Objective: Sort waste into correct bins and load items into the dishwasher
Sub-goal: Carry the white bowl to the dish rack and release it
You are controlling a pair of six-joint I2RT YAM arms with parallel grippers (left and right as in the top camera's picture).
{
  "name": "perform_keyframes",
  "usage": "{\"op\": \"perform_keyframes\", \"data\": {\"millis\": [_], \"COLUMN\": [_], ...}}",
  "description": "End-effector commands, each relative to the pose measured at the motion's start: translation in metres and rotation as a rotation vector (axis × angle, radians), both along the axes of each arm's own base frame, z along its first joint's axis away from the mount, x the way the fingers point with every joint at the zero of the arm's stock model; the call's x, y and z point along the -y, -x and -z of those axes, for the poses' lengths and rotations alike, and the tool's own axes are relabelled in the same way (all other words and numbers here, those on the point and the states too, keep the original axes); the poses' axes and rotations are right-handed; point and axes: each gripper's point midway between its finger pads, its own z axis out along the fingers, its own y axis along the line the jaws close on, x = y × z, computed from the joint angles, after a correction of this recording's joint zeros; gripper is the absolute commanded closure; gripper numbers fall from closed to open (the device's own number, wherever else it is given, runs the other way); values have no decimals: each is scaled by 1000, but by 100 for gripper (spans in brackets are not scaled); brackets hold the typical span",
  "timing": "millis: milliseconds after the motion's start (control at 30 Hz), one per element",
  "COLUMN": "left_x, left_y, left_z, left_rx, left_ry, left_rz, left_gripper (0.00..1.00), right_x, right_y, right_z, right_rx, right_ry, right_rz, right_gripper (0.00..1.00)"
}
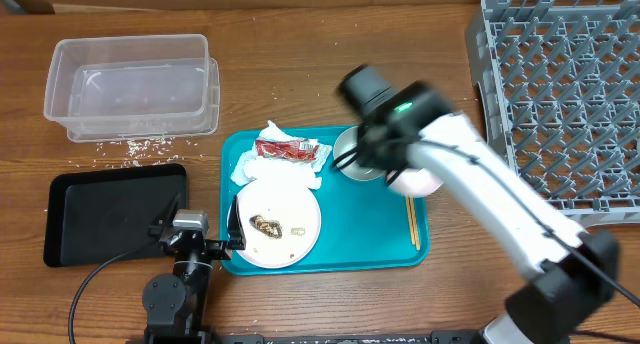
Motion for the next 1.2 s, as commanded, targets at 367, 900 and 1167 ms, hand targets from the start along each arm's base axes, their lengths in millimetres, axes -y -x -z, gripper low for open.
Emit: {"op": "perform_keyframes", "data": {"millis": [367,900,1167], "left_x": [-1,-1,-1], "left_y": [0,0,0], "left_z": [0,0,0], "left_rx": [5,5,5], "left_ry": [8,8,8], "left_rz": [-8,-8,-8], "left_gripper": [0,0,0], "right_x": [327,388,391], "right_y": [-86,-113,-103], "right_z": [-72,-42,-4], "right_rx": [426,665,577], "right_ry": [-89,-881,-934], "right_rz": [567,287,352], "right_gripper": [96,96,96]}}
